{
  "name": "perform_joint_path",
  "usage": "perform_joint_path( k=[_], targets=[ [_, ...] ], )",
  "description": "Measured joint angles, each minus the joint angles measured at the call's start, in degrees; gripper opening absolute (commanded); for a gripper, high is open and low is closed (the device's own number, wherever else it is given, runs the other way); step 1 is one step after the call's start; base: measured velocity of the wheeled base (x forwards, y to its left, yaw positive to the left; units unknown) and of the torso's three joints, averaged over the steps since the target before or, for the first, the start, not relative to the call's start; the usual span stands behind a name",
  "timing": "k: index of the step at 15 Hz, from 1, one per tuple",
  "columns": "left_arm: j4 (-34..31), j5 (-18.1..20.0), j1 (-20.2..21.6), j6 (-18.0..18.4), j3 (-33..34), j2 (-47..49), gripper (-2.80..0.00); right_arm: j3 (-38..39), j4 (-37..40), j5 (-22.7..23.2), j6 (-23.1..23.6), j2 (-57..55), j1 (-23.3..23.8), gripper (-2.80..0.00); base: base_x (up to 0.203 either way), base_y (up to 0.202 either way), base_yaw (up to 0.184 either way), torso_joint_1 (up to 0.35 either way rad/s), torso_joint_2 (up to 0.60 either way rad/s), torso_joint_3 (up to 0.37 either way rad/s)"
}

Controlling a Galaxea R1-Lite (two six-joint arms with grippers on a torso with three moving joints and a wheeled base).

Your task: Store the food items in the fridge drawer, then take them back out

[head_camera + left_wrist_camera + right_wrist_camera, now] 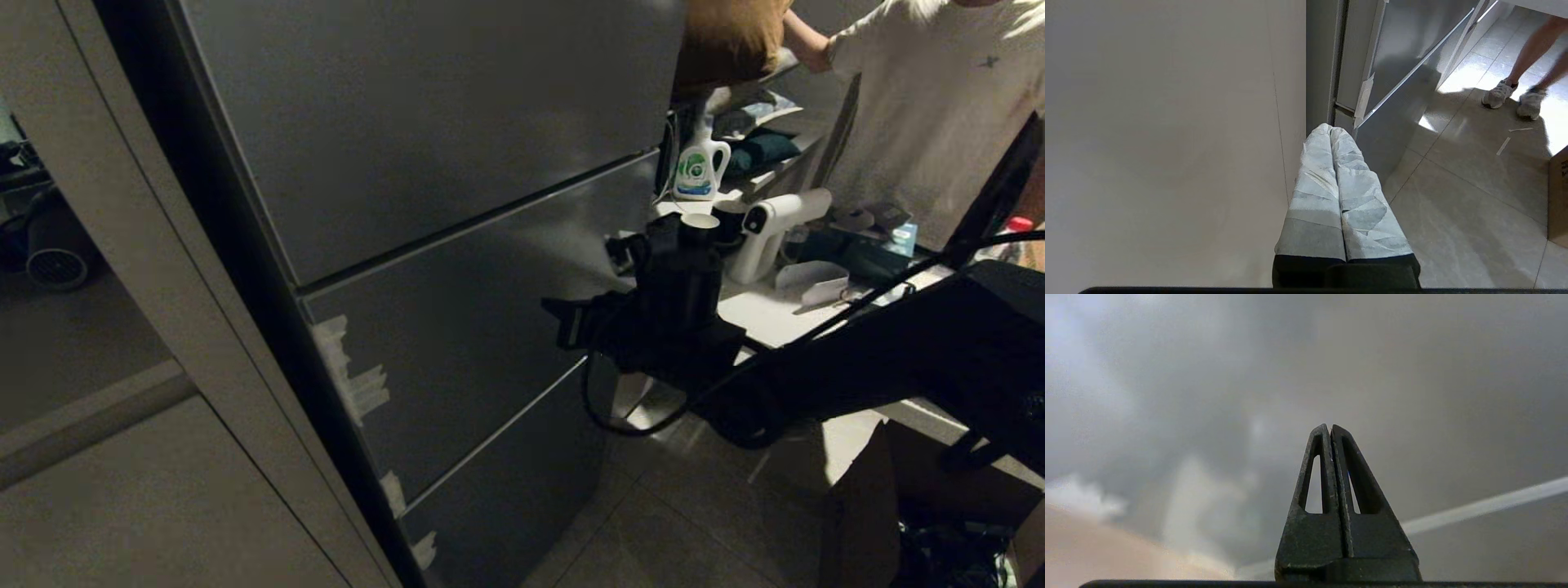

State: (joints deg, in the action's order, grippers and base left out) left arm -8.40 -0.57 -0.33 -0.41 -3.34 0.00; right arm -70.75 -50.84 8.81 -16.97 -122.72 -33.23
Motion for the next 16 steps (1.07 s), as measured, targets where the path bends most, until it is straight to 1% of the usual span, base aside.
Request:
perform_joint_path(
  k=[3,6,7,9,10,12,14,16],
  targets=[
    [0.0,0.0,-0.01,0.0,0.01,0.0,-2.8,14.72,-1.18,-0.27,0.87,11.38,0.07,-2.8,0.0,0.0,0.0,0.0,0.0,0.0],
    [0.01,-0.01,0.0,0.0,-0.02,0.0,-2.8,30.49,-0.48,-0.75,2.13,27.91,0.18,-2.8,0.0,0.0,0.0,0.0,0.0,0.0],
    [0.0,-0.02,-0.02,0.0,-0.02,0.0,-2.8,35.3,0.83,-1.72,2.92,34.21,0.27,-2.8,0.0,0.0,0.0,0.0,0.0,0.0],
    [0.0,0.0,-0.02,0.01,-0.02,0.0,-2.8,43.57,5.5,-5.19,4.95,47.28,1.36,-2.8,0.0,0.0,0.0,0.0,0.0,0.0],
    [0.0,0.0,0.0,0.0,0.01,0.0,-2.8,47.11,8.79,-6.8,6.01,54.28,3.22,-2.8,0.0,0.0,0.0,0.0,0.0,0.0],
    [0.0,-0.01,0.0,0.0,0.0,0.0,-2.8,52.43,16.39,-8.55,7.4,67.51,9.27,-2.8,0.0,0.0,0.0,0.0,0.0,0.0],
    [0.0,-0.02,0.0,0.0,0.01,0.0,-2.8,57.65,24.46,-8.2,10.07,80.0,17.62,-2.8,0.0,0.0,0.0,0.0,0.0,0.0],
    [0.0,-0.02,0.0,0.0,0.01,0.0,-2.8,63.58,30.22,-7.34,13.83,90.73,23.75,-2.8,0.0,0.0,0.0,0.0,0.0,0.0]
  ],
)
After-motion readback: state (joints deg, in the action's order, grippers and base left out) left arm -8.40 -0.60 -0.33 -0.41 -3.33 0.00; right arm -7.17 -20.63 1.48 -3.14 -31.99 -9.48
